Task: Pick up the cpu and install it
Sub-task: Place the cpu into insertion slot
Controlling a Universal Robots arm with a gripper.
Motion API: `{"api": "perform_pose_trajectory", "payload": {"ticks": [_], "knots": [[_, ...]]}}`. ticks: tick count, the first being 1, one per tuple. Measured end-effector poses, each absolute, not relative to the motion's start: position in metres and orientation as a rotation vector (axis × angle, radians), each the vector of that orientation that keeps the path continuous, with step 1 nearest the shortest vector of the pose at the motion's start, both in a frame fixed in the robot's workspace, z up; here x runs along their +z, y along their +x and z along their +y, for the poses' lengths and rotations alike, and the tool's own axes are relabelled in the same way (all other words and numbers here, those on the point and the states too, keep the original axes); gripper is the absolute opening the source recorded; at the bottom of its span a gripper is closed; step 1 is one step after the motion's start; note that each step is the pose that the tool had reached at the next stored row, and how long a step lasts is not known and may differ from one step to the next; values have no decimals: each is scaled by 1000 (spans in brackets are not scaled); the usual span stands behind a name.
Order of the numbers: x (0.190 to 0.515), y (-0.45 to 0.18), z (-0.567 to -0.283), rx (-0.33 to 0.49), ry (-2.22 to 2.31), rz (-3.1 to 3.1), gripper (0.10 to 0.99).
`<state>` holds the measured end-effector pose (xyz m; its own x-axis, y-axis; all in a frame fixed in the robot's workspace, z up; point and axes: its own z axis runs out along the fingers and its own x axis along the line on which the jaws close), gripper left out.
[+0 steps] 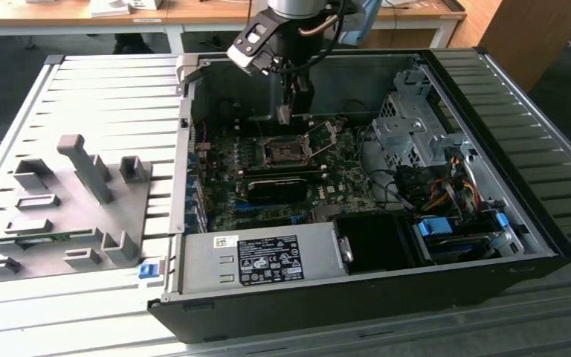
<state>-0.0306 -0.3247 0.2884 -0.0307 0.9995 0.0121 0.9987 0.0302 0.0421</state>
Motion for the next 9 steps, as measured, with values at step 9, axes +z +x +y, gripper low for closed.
{"api": "perform_pose_trajectory", "payload": {"ticks": [9], "knots": [[273,-33,-325,60,2173,2240,529]]}}
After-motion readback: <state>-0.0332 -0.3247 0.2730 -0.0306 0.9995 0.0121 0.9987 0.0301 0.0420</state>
